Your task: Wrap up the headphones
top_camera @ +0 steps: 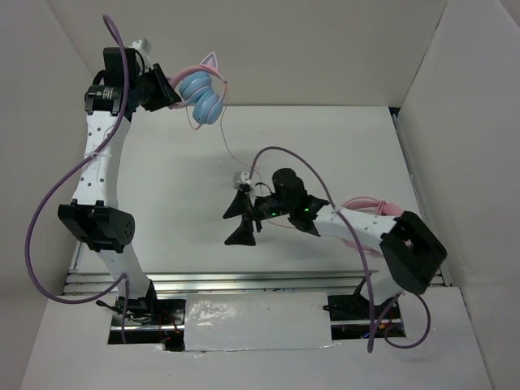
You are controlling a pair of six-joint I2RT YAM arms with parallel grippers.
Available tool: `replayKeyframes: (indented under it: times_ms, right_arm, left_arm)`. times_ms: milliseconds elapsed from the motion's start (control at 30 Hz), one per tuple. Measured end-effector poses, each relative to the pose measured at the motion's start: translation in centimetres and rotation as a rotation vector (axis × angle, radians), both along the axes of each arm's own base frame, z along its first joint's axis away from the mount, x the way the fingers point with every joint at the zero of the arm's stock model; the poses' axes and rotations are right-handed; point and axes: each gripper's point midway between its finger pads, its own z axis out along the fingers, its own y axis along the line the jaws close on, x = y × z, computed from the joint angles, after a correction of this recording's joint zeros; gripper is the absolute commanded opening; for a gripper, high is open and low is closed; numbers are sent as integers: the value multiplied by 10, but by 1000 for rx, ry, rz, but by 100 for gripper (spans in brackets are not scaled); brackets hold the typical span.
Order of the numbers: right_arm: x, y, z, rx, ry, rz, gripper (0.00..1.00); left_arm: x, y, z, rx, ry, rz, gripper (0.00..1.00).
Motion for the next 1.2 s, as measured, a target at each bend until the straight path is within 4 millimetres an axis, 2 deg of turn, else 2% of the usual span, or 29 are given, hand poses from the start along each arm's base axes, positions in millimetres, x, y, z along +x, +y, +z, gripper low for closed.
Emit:
replayKeyframes:
  times_ms: [133, 233, 367, 500, 633, 733, 833, 900, 967, 1000, 1033, 1067, 1133, 1200]
  right_arm:
    - [17, -43, 31, 79, -62, -170, 100]
    - [18, -69, 37, 114, -100, -283, 100]
    - [40, -98, 23, 105, -113, -466, 100]
    - [89, -129, -2, 49, -77, -637, 100]
    - [138, -136, -30, 11, 19, -700, 100]
    - [163, -121, -47, -2, 87, -677, 100]
    - [188, -96, -51, 4, 103, -642, 99]
    - [207, -80, -48, 21, 106, -626, 92]
    - [224, -68, -42, 51, 107, -623, 71]
    - [233, -63, -37, 66, 110, -624, 56]
    - [245, -59, -31, 85, 115, -624, 23]
    - [254, -56, -26, 96, 112, -621, 1]
    - [273, -53, -14, 118, 128, -617, 0]
    - [284, -56, -7, 131, 130, -619, 0]
  left_arm:
    - [0, 5, -6, -4, 17, 7, 0]
    - [2, 7, -4, -9, 5, 8, 0]
    - [4, 4, 0, -20, -10, -9, 0]
    - [7, 0, -1, -31, -22, -26, 0]
    - [6, -2, -2, -41, -20, -42, 0]
    - [6, -2, 2, -58, -30, -60, 0]
    - [5, 0, 7, -78, -40, -75, 0]
    - [5, -1, 12, -94, -54, -90, 0]
    - [5, -3, 18, -115, -70, -105, 0]
    - [4, -4, 19, -122, -78, -115, 0]
    - [1, -7, 19, -130, -86, -129, 0]
    - [-4, -9, 18, -137, -83, -141, 0]
    - [-14, -13, 17, -147, -77, -161, 0]
    - [-26, -17, 22, -158, -93, -188, 0]
